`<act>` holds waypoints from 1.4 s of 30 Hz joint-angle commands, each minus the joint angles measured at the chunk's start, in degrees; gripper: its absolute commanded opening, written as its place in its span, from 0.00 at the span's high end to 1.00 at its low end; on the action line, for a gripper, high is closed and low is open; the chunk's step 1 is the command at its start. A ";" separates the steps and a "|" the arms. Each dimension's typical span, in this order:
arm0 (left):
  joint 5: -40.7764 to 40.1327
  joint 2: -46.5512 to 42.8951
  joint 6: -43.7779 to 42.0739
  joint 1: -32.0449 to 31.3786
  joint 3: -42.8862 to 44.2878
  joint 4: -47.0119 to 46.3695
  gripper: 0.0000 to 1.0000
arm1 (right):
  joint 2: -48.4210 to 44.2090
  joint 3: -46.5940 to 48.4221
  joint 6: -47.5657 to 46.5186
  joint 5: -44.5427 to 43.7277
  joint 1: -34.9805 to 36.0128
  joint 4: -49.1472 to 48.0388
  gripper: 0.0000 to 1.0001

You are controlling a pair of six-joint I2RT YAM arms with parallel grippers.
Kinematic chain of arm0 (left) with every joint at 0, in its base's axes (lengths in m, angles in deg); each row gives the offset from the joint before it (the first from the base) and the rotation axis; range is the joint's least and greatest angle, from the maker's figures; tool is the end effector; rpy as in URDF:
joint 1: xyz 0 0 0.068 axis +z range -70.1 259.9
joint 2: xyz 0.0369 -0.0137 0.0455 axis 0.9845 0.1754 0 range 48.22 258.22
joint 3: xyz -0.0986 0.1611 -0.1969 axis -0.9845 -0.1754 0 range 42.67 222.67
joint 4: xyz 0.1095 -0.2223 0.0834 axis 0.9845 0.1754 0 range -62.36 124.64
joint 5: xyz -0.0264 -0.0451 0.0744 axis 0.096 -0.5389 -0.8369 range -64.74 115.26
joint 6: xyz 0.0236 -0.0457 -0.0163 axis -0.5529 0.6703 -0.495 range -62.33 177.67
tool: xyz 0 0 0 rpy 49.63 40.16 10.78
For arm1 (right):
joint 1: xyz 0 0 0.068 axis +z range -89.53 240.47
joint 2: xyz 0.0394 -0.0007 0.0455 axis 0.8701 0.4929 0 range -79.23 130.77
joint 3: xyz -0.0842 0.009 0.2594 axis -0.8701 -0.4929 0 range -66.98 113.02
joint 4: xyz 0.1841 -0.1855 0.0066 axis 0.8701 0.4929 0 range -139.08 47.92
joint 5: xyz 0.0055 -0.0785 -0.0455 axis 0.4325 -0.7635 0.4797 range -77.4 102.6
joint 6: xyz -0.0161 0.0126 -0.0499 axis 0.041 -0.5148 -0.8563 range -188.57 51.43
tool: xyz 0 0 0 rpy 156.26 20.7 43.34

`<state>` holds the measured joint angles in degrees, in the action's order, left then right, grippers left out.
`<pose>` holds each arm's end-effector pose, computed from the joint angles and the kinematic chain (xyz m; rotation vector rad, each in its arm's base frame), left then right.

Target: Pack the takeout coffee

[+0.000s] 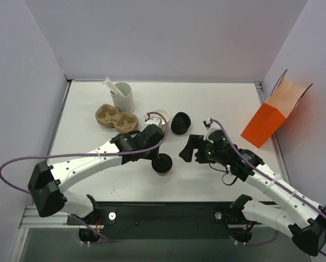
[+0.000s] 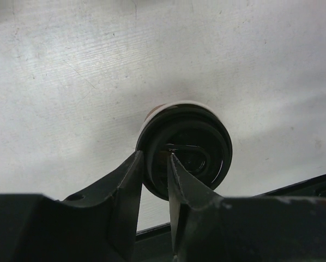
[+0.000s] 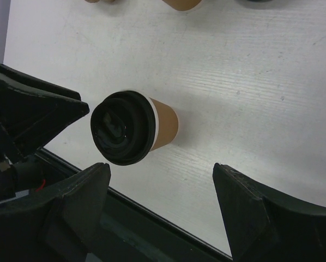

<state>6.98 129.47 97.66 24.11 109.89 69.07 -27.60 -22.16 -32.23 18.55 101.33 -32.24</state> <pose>0.1741 -0.2361 0.2844 0.2190 2.4849 -0.3057 0.1540 0.1380 0.3071 -0.1553 2.1101 0.9484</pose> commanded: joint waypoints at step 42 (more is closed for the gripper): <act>0.35 -12.52 2.38 2.61 -12.73 -7.94 0.71 | 22.72 2.03 -3.99 14.08 0.45 -12.80 0.49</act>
<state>8.62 118.83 99.60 25.49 95.16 60.64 -6.15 -22.40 -35.71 31.60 101.79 -44.09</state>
